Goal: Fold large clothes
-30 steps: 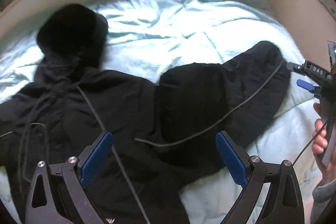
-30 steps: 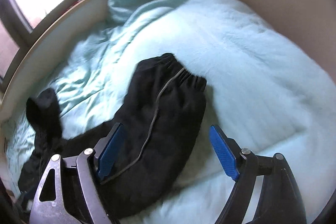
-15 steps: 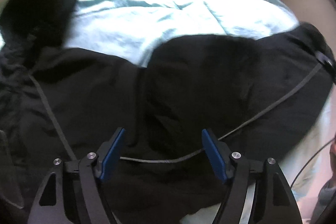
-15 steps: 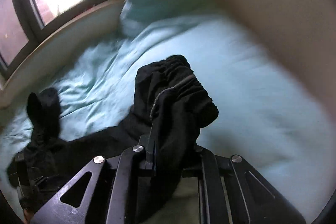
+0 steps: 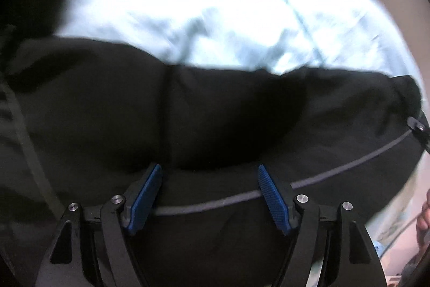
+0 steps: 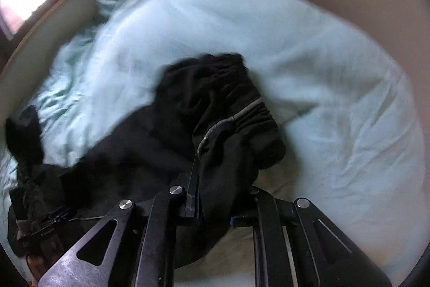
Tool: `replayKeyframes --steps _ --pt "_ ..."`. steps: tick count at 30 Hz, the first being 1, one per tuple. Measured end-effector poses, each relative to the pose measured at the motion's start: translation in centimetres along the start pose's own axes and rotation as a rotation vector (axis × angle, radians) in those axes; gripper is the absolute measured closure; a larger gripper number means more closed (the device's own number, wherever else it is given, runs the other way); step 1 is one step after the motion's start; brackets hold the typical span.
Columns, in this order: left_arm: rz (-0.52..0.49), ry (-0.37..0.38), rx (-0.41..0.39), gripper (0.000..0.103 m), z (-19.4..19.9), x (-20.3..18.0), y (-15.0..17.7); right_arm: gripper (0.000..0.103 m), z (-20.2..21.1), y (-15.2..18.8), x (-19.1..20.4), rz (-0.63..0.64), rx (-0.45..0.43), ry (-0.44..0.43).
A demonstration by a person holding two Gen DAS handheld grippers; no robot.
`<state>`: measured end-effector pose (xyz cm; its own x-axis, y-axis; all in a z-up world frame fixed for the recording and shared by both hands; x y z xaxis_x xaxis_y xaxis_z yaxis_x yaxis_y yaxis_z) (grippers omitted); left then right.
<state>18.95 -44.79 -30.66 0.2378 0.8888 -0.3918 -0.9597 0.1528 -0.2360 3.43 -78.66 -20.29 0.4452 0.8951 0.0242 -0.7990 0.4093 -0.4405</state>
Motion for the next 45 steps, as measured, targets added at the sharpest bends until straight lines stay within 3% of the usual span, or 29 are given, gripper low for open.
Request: replayKeyframes --steps 6,13,18,26,32,33,34,36,37,38,41,45 --pt "0.049 -0.015 -0.139 0.028 9.4 5.9 1.3 0.087 4.7 -1.1 10.6 0.171 -0.095 -0.125" --pt "0.159 -0.108 -0.253 0.028 18.8 16.9 2.8 0.087 3.5 2.7 30.9 0.462 -0.045 -0.296" --pt "0.217 -0.183 -0.296 0.028 22.5 23.7 4.5 0.087 3.5 6.3 41.9 0.606 -0.016 -0.393" --pt "0.314 -0.202 -0.301 0.028 25.1 31.1 7.3 0.087 1.2 11.3 56.8 0.748 0.067 -0.49" --pt "0.35 -0.222 -0.293 0.028 25.2 34.9 8.7 0.078 -4.6 15.5 63.8 0.758 0.204 -0.518" --pt "0.357 -0.221 -0.29 0.028 25.0 35.4 8.8 0.075 -5.2 16.0 63.5 0.753 0.218 -0.516" --pt "0.36 -0.22 -0.287 0.028 25.0 35.8 8.9 0.07 -5.9 16.4 63.7 0.752 0.226 -0.519" --pt "0.37 -0.222 -0.279 0.028 24.5 36.7 8.9 0.048 -7.3 17.4 64.4 0.754 0.252 -0.557" --pt "0.376 -0.219 -0.274 0.028 24.3 37.1 8.9 0.044 -7.7 17.8 64.4 0.753 0.269 -0.588" --pt "0.383 -0.213 -0.27 0.028 24.1 37.3 8.8 0.039 -7.8 18.0 64.5 0.755 0.278 -0.617" --pt "0.397 -0.173 -0.256 0.028 23.2 37.7 8.3 0.038 -5.8 17.7 63.9 0.784 0.275 -0.682" --pt "0.387 -0.032 -0.206 0.028 21.2 36.8 6.6 0.038 -2.0 16.1 60.4 0.766 0.211 -0.705"
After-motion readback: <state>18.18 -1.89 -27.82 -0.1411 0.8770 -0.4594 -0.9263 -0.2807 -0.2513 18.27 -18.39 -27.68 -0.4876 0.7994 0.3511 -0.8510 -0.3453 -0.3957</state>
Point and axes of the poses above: each gripper's, at about its wrist camera, not at the fingertips, and z roughly against the way its jaws point, x to its left, y to its underside, the point moved 5 cm from there along -z, roughly the way its jaws point, and after that the axes turned 12 degrees about z, right-handed, at the moved point
